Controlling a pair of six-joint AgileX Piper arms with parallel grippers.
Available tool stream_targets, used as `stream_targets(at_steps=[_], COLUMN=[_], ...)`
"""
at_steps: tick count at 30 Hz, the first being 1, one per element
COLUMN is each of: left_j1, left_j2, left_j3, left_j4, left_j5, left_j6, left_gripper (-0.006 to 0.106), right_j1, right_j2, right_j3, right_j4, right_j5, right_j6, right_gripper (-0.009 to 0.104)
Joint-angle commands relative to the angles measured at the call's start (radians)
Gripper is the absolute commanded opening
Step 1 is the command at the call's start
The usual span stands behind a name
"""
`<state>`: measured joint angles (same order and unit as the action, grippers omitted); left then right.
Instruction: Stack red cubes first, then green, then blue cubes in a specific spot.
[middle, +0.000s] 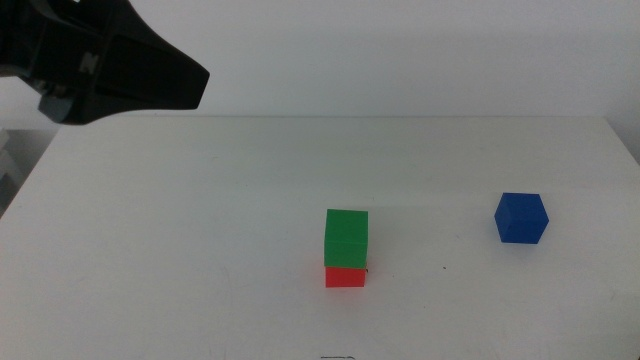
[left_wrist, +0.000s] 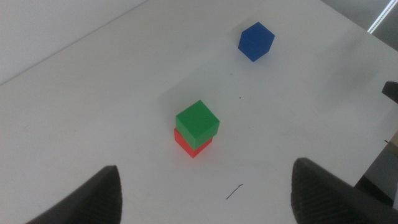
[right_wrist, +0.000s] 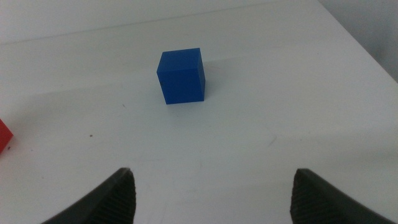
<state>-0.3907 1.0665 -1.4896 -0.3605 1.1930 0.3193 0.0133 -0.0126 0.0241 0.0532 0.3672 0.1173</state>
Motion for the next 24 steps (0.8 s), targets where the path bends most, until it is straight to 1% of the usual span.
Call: stream_targets(at_steps=[1, 5, 9, 11, 14, 16, 18, 20, 24], left_j1=[0.003, 0.003, 0.003, 0.003, 0.003, 0.003, 0.003, 0.003, 0.003], left_j2=[-0.013, -0.013, -0.013, -0.013, -0.013, -0.013, -0.013, -0.013, -0.013], left_j3=[-0.023, -0.023, -0.023, -0.023, -0.023, -0.023, -0.023, -0.023, -0.023], left_j4=[-0.03, -0.023, -0.018, -0.017, -0.017, -0.017, -0.017, -0.017, -0.017], left_j5=[-0.057, -0.057, -0.057, -0.057, -0.057, -0.057, -0.057, -0.057, -0.057], left_j6=[0.0, 0.0, 0.0, 0.0, 0.0, 0.0, 0.0, 0.0, 0.0], left_gripper=[0.092, 0.092, 0.092, 0.092, 0.092, 0.092, 0.092, 0.092, 0.092], right_j1=[-0.008, -0.008, -0.008, -0.008, -0.008, -0.007, -0.007, -0.007, 0.023], right_j2=[0.003, 0.072, 0.209, 0.29, 0.435, 0.527, 0.64, 0.746, 0.986], right_j3=[-0.04, -0.15, -0.293, -0.37, -0.511, -0.597, -0.686, -0.783, -1.036], right_j4=[-0.021, -0.018, -0.027, -0.032, -0.033, -0.048, -0.077, -0.083, -0.125], right_j5=[-0.044, -0.039, -0.023, 0.005, 0.088, 0.135, 0.14, 0.21, 0.481], right_j6=[-0.011, -0.011, -0.011, -0.011, -0.011, -0.011, -0.008, 0.021, 0.1], right_gripper=[0.063, 0.063, 0.063, 0.063, 0.063, 0.063, 0.063, 0.063, 0.063])
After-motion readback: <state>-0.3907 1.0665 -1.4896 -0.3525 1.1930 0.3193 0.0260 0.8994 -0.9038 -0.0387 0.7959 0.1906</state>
